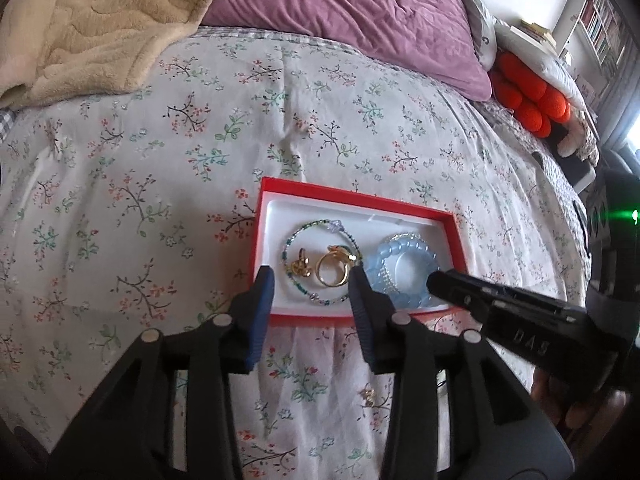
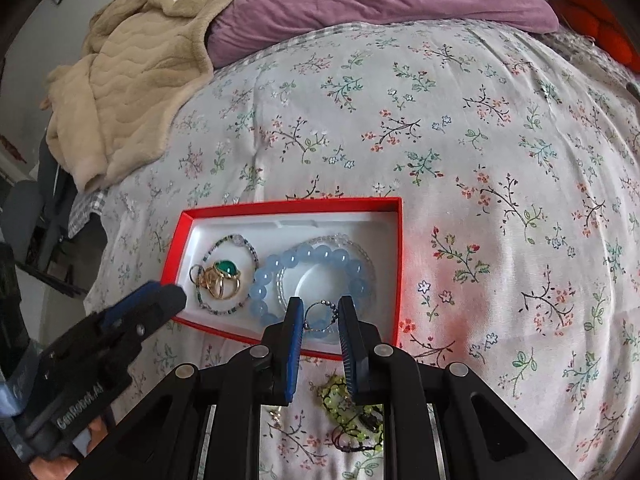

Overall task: Organize jewelry
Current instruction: 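Carry the earring and silver ring into the red box and open both tools, then grasp another small gold earring with the left tool while the right tool reaches the green-black bracelet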

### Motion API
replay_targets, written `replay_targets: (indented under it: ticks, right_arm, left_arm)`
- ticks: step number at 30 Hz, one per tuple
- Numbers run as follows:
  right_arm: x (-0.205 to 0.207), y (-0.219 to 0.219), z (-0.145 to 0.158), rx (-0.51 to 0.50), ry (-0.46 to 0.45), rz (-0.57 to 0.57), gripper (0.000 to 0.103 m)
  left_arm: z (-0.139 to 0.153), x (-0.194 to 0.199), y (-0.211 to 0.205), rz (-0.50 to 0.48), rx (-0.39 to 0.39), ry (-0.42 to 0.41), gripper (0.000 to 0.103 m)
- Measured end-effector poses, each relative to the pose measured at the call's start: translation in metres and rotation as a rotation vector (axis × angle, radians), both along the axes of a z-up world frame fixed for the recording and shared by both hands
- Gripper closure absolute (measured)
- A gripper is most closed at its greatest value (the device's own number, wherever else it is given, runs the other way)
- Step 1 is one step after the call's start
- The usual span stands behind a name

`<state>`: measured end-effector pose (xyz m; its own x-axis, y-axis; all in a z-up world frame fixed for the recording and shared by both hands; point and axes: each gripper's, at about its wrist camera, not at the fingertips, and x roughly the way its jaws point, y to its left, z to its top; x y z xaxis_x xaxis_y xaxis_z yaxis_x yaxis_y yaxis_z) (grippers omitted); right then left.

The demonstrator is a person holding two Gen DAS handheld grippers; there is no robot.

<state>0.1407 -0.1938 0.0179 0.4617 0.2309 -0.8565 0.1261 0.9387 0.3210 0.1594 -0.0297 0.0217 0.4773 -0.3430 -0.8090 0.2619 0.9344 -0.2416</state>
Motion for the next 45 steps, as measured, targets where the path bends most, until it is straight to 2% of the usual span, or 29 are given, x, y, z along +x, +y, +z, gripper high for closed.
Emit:
replay_targets:
  ticks: [2, 4, 7, 8, 9, 19, 24, 34, 41, 45]
  right_arm:
    - [0.0, -0.002, 0.002, 0.013, -0.004, -0.01, 0.082]
    - [-0.001, -0.002, 0.005, 0.011, -0.005, -0.004, 0.08]
    - [-0.005, -0.002, 0.01, -0.002, -0.014, 0.002, 0.068]
    - [-0.007, -0.002, 0.012, -0.002, -0.018, 0.0, 0.053]
    - [-0.01, -0.003, 0.015, -0.002, -0.025, -0.004, 0.042]
    - [-0.038, -0.002, 0.033, -0.046, -0.036, 0.02, 0.04]
    - [-0.053, -0.004, 0.035, -0.076, -0.018, 0.019, 0.03]
    - [-0.078, -0.008, 0.021, -0.13, 0.073, 0.02, 0.022]
    - [-0.088, -0.016, 0.009, -0.144, 0.135, 0.004, 0.022]
    - [-0.091, -0.021, 0.004, -0.14, 0.162, -0.01, 0.022]
  left_arm:
    - [0.001, -0.001, 0.001, 0.002, 0.008, 0.0, 0.057]
    - [0.002, -0.003, 0.003, 0.002, 0.016, -0.001, 0.048]
    - [0.004, -0.006, 0.003, -0.002, 0.03, -0.002, 0.043]
    - [0.004, -0.008, 0.003, -0.006, 0.039, 0.002, 0.043]
    - [0.005, -0.009, 0.004, -0.007, 0.043, 0.003, 0.041]
    - [0.007, -0.028, 0.012, 0.004, 0.094, 0.037, 0.024]
    - [0.004, -0.038, 0.017, 0.01, 0.105, 0.074, 0.018]
    - [-0.012, -0.055, 0.02, -0.014, 0.128, 0.165, 0.017]
    - [-0.021, -0.063, 0.018, -0.058, 0.067, 0.226, 0.017]
    - [-0.024, -0.063, 0.013, -0.068, 0.058, 0.24, 0.017]
